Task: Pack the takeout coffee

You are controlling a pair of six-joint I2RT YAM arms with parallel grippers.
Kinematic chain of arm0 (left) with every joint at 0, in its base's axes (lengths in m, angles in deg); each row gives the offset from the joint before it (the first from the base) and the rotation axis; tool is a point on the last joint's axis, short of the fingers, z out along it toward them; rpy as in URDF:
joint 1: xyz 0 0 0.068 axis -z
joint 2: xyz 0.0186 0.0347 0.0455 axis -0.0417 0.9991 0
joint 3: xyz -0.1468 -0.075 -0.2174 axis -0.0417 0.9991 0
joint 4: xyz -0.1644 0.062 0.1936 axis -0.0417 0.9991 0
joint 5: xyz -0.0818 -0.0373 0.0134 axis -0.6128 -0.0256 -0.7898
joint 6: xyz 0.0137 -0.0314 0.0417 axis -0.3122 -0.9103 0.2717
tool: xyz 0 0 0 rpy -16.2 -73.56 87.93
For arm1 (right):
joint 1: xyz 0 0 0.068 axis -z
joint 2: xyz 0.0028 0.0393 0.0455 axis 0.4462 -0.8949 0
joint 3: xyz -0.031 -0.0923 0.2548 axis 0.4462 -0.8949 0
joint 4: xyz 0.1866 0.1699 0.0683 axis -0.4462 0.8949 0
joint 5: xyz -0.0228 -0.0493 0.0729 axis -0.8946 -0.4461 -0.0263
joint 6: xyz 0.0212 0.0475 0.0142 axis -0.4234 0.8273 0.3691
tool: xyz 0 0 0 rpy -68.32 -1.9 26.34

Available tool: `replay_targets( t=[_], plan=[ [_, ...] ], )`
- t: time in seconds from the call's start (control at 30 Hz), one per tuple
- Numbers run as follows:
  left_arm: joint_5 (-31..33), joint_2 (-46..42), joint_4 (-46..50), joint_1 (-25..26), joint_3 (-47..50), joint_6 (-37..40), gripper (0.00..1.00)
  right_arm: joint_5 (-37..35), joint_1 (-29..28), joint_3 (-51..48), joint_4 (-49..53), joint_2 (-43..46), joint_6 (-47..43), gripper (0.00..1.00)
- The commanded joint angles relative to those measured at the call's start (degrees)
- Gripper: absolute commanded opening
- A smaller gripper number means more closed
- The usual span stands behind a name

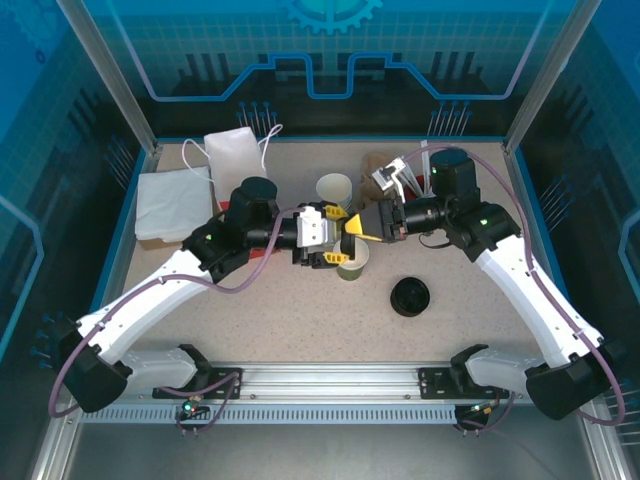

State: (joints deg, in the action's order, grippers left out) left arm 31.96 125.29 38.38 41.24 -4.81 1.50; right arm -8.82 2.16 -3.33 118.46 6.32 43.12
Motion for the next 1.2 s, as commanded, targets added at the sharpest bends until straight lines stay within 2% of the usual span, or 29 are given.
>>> replay_targets(
  t=[0.0, 0.07, 0.23, 0.4, 0.43, 0.5, 0.83, 1.17],
  plan=[
    [3.2, 0.8, 6.2, 1.03, -2.56, 4.08, 0.68, -4.67, 1.48, 0.88, 7.95, -0.5, -4.52, 0.53],
    [5.17, 1.77, 8.43, 1.44, -3.4, 4.29, 0.67, -8.4, 2.71, 0.84, 11.52, -0.46, -6.11, 0.56],
    [9.29, 4.92, 13.56, 2.35, -5.37, 4.47, 0.67, -18.63, 6.2, -0.93, 18.84, -0.55, -8.96, 0.58],
    [14.9, 8.84, 18.35, 4.34, -7.89, 5.73, 0.66, -37.02, 8.23, -3.02, 28.66, -0.83, -10.66, 0.59],
    [16.16, 9.78, 19.43, 4.78, -8.61, 5.86, 0.66, -41.24, 8.31, -3.43, 30.66, -1.05, -10.71, 0.61],
    [18.47, 11.68, 21.4, 5.68, -9.82, 6.25, 0.66, -45.36, 8.28, -4.65, 32.36, -1.2, -11.12, 0.61],
    [29.99, 22.1, 32.79, 8.35, -18.77, 9.89, 0.65, -52.5, 9.08, -10.82, 33.21, 0.02, -10.85, 0.61],
    [37.43, 28.62, 39.46, 8.79, -25.82, 13.33, 0.65, -52.39, 11.01, -14.08, 32.75, 2.78, -11.58, 0.61]
  ],
)
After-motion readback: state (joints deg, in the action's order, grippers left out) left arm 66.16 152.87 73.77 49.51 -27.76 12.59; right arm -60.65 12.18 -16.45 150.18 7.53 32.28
